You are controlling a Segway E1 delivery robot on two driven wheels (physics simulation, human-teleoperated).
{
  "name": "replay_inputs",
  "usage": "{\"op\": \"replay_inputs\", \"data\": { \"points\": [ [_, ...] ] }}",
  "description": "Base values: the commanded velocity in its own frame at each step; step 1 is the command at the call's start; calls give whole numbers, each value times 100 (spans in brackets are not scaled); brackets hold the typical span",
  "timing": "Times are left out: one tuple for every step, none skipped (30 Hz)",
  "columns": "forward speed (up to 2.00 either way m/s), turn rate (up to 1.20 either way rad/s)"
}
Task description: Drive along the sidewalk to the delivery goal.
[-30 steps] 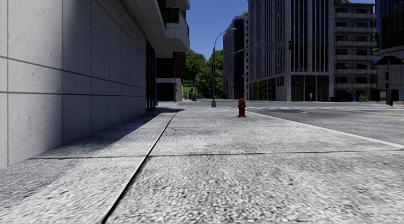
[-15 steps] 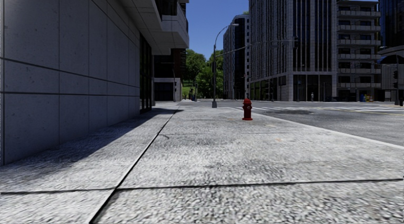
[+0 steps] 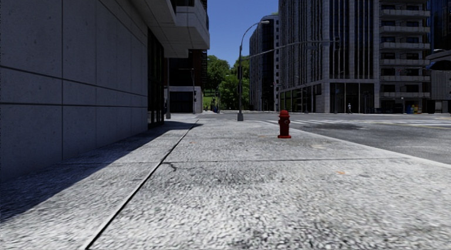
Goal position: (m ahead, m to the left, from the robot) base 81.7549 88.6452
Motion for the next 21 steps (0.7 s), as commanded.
{"op": "replay_inputs", "data": {
  "points": [
    [200, 0],
    [200, 0],
    [200, 0],
    [200, 0],
    [200, 0],
    [200, 0],
    [200, 0],
    [200, 0],
    [200, 0],
    [200, 0],
    [200, 0],
    [200, 0],
    [200, 0],
    [200, 0],
    [200, 0],
    [200, 0],
    [200, 0],
    [200, 0],
    [200, 0],
    [200, 0],
    [200, 0]
  ]
}}
